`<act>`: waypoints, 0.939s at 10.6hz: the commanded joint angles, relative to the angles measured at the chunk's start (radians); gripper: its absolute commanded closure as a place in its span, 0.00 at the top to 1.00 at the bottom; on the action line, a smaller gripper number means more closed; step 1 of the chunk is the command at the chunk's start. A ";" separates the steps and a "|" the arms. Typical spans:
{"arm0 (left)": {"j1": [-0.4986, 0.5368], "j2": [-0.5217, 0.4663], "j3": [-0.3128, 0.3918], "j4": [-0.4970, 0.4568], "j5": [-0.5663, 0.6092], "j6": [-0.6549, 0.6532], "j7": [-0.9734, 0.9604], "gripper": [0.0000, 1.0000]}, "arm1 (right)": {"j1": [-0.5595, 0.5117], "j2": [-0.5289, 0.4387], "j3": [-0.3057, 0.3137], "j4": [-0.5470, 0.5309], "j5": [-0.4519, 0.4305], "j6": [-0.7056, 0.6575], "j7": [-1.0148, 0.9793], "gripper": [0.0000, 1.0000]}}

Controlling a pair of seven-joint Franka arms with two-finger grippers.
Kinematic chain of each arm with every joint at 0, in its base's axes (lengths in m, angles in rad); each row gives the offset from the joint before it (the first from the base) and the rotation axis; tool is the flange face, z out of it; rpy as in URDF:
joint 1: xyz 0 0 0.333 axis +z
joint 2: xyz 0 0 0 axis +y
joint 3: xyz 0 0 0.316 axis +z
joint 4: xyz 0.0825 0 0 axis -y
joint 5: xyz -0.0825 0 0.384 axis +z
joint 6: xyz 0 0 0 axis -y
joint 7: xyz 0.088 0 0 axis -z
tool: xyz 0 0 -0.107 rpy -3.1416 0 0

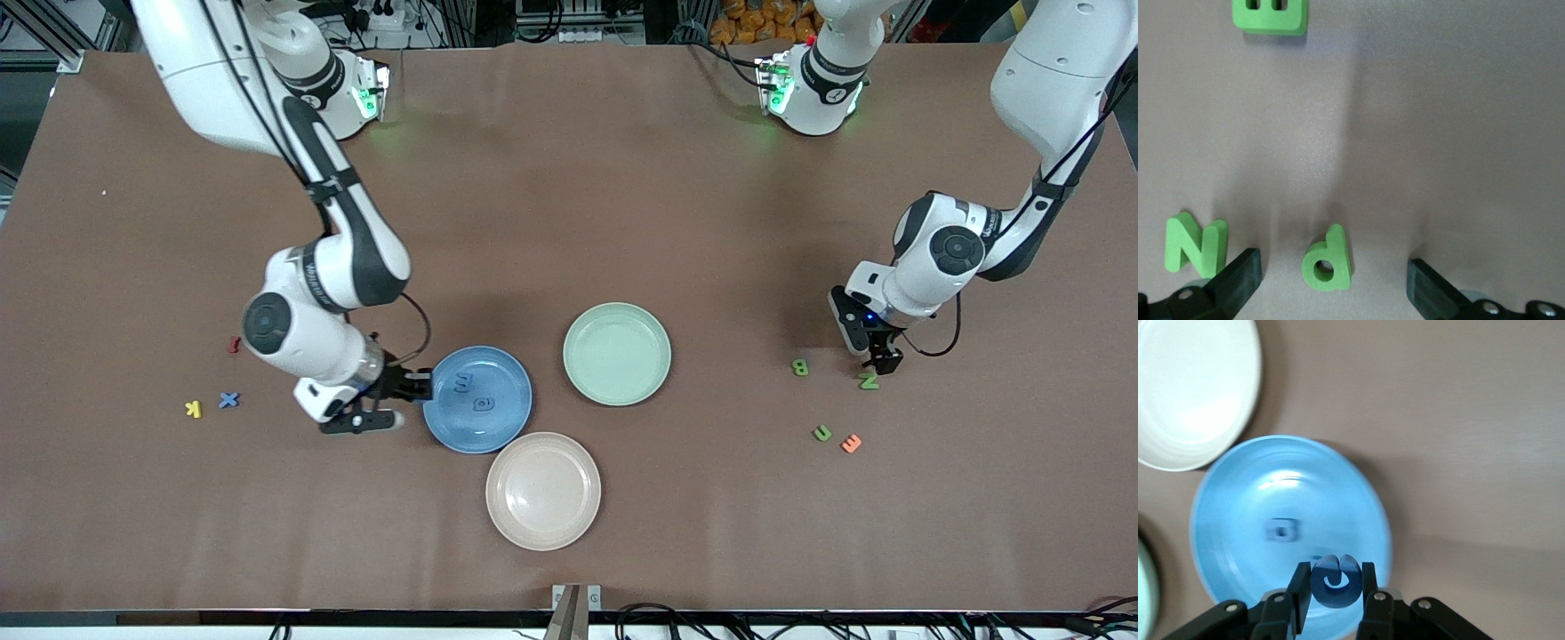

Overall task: Sort letters by color into matching plates
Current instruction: 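Carry the blue C onto the blue plate and release it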

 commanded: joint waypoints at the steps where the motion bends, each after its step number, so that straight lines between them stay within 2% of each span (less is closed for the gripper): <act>1: 0.022 0.022 -0.004 0.005 0.038 0.006 -0.009 1.00 | 0.076 0.116 -0.011 0.141 0.025 0.009 0.073 0.25; 3: 0.024 0.031 -0.005 0.009 0.024 0.008 -0.016 1.00 | 0.093 0.126 -0.008 0.143 0.027 0.019 0.072 0.27; 4: 0.022 0.028 -0.007 0.011 0.021 0.008 -0.025 1.00 | 0.101 0.126 -0.008 0.143 0.025 0.021 0.076 0.34; 5: 0.022 0.022 -0.018 0.009 0.021 0.008 -0.041 1.00 | 0.100 0.130 -0.008 0.144 0.024 0.023 0.077 0.75; 6: 0.024 0.019 -0.028 0.011 0.019 0.008 -0.051 1.00 | 0.097 0.130 -0.011 0.144 0.017 0.027 0.057 1.00; 10: 0.039 0.008 -0.050 0.009 0.019 0.006 -0.050 1.00 | 0.078 0.118 -0.032 0.144 0.014 0.024 -0.061 1.00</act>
